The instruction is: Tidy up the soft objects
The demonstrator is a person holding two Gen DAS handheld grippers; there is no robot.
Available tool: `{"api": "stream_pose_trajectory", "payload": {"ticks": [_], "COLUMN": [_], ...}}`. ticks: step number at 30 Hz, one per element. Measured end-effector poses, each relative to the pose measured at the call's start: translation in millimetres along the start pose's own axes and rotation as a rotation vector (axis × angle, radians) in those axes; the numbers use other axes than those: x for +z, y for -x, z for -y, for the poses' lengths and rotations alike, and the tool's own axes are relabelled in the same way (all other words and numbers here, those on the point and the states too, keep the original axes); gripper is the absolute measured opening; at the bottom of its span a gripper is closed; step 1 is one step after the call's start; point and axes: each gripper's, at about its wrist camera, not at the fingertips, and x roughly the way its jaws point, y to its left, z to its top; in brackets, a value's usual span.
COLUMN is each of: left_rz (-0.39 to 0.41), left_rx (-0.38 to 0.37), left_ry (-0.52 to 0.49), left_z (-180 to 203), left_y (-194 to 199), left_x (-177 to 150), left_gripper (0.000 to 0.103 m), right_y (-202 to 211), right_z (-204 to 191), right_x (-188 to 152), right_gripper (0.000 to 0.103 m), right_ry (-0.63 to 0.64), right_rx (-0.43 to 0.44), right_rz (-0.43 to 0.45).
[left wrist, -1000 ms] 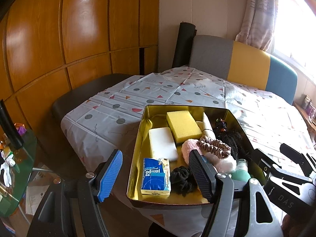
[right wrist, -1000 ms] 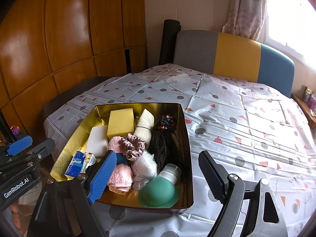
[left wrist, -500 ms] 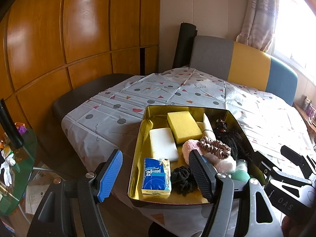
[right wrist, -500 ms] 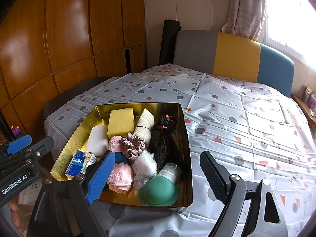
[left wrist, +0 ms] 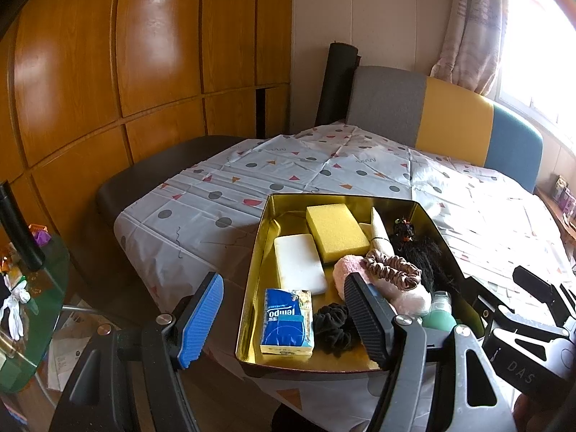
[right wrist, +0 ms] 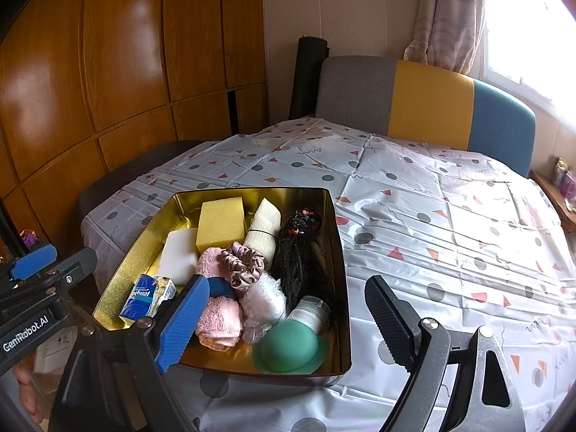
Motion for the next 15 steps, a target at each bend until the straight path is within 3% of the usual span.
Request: {"api": "stream_pose_trajectory", "payload": {"ticks": [15], "left_rz": [-0.008], "left_rx": [0.005], "left_ry": [0.004], "left_z": [-1.7], "left_y": [-0.2], "left_x": [-0.5], "left_gripper": [0.071], "right_y": [1.8], "right_z": [-0.8], "right_x": [-1.4], "right_gripper": [0.089], "right_ry": [-0.004], "right_rx": [0.0], "right_rz": [0.001]}}
